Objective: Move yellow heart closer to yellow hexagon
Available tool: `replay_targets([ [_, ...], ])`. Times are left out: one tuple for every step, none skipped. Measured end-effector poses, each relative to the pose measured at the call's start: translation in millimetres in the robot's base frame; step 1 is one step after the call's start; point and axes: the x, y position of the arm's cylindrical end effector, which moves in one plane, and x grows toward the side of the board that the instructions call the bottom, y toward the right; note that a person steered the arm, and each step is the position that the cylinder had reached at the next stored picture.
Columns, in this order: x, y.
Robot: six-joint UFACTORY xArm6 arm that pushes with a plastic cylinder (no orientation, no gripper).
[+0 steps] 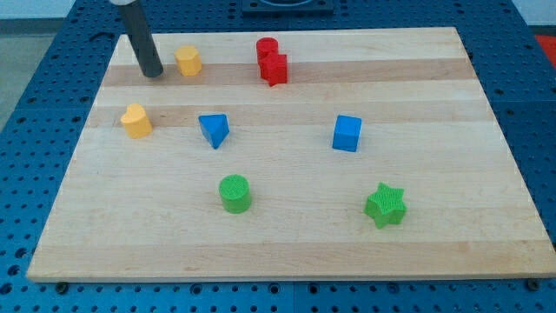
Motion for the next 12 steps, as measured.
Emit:
replay_targets([
  [-17, 43],
  [-23, 95],
  [-27, 108],
  [-13, 41],
  [23, -65],
  [39, -88],
  [57, -90],
  [101, -89],
  [160, -88],
  [179, -46],
  [155, 8],
  [157, 3],
])
